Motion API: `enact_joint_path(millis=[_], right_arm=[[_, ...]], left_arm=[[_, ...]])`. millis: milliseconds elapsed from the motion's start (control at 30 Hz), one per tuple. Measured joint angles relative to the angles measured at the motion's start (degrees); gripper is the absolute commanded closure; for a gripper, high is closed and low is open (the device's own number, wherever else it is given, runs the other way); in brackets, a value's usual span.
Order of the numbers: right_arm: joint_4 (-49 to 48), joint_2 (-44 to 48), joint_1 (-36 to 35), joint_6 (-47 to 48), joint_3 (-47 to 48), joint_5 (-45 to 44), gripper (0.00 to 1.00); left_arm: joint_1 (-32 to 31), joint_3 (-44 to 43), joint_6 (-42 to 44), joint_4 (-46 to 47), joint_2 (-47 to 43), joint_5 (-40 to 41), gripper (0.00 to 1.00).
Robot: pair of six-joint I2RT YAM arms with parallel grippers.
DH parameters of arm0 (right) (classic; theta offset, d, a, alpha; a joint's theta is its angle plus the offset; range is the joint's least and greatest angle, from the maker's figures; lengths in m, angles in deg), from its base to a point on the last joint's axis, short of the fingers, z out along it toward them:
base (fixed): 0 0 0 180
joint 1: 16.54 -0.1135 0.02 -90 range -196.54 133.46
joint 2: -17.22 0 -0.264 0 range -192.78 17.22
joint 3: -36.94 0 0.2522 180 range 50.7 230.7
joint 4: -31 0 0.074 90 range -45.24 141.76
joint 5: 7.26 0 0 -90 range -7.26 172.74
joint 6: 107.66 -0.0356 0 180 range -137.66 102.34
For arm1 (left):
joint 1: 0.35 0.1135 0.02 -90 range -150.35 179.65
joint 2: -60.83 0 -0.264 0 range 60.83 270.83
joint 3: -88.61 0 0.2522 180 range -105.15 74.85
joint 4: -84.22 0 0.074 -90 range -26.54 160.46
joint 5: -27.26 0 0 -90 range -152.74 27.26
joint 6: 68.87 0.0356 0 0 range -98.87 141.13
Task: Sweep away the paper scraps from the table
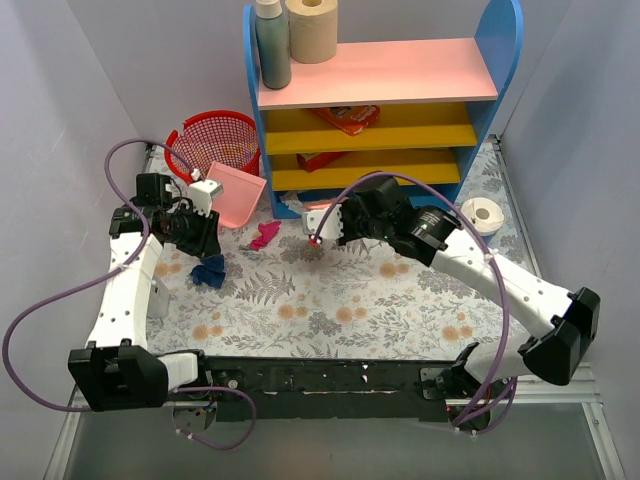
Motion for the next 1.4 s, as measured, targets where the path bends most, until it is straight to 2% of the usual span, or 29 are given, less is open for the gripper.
enact_joint_path(millis=[100, 267, 367, 667, 1100, 1267, 1400], right_arm=[[-3.06, -2.91, 0.0, -2.93, 0.42, -4.28, 0.99], [-5.6, -19.08, 0.04, -7.91, 5.75, -9.35, 0.99], [-5.35, -24.02, 0.09, -9.27, 5.97, -10.47, 0.99], [-8.09, -27.96, 0.04, -10.1, 13.73, -13.16, 0.99], [-10.69, -36.76, -0.72, -9.11, 16.44, -15.17, 0.99], [-10.43, -35.82, -1.22, -7.08, 15.21, -14.62, 0.99], [-5.95, -31.63, -1.64, -6.54, 11.56, -11.98, 0.99]], left_arm=[[0.0, -0.13, -0.04, 0.35, 2.54, -0.48, 1.0], [0.0, -0.48, 0.26, 0.04, 5.07, -0.39, 1.0], [0.0, -0.48, 0.66, -0.11, 4.81, -0.15, 1.0], [-0.02, -0.37, 0.15, -0.07, 2.93, 0.0, 1.0], [0.0, -0.35, -0.11, -0.07, 2.32, -0.04, 1.0], [0.0, -0.35, -0.02, -0.04, 2.32, -0.07, 1.0], [0.02, -0.42, 1.29, -0.04, 2.6, 0.13, 1.0]])
